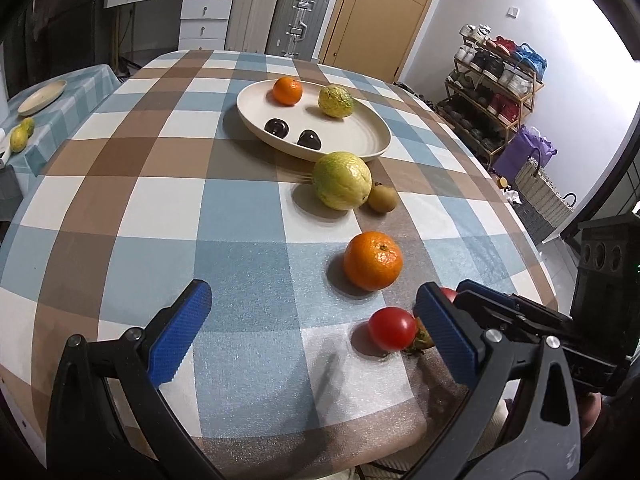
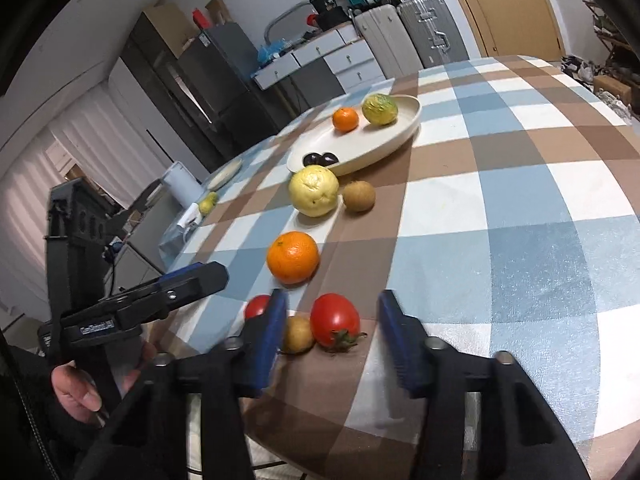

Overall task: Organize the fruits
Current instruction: 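Reach the right tool to a red tomato and close on it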

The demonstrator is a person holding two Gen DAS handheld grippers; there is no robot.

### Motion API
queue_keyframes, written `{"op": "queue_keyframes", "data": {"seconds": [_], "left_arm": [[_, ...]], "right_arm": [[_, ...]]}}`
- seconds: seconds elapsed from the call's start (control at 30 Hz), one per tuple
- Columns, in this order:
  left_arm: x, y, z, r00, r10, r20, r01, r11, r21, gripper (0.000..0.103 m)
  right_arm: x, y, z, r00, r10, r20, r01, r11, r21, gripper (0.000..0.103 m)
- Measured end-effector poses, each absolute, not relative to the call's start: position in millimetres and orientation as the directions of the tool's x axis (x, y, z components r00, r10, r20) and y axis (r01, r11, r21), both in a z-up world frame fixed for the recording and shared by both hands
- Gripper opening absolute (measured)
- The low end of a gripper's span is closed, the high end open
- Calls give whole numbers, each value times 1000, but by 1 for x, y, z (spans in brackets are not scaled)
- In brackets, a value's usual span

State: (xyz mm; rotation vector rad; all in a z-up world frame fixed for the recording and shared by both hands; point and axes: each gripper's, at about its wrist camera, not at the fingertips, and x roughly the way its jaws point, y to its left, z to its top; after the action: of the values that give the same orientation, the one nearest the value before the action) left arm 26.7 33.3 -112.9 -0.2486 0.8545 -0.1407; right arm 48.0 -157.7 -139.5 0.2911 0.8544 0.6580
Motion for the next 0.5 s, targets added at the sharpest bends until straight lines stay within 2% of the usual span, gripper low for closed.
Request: {"op": "queue_keyframes", "data": {"seconds": [0.03, 0.27, 0.5], "left_arm": [[27, 33, -113, 650, -221, -727, 24, 962, -271, 102], [27, 32, -113, 647, -220, -730, 27, 964, -266, 102], [28, 30, -114, 642, -214, -736, 31, 967, -254, 102]], "right_arm": [[48, -158, -140, 467, 653, -596, -422, 757, 499, 39], [49, -152, -150, 438, 651, -620, -431, 757, 491, 29], [49, -159, -152, 439, 675, -593, -424, 738, 526, 28]]}}
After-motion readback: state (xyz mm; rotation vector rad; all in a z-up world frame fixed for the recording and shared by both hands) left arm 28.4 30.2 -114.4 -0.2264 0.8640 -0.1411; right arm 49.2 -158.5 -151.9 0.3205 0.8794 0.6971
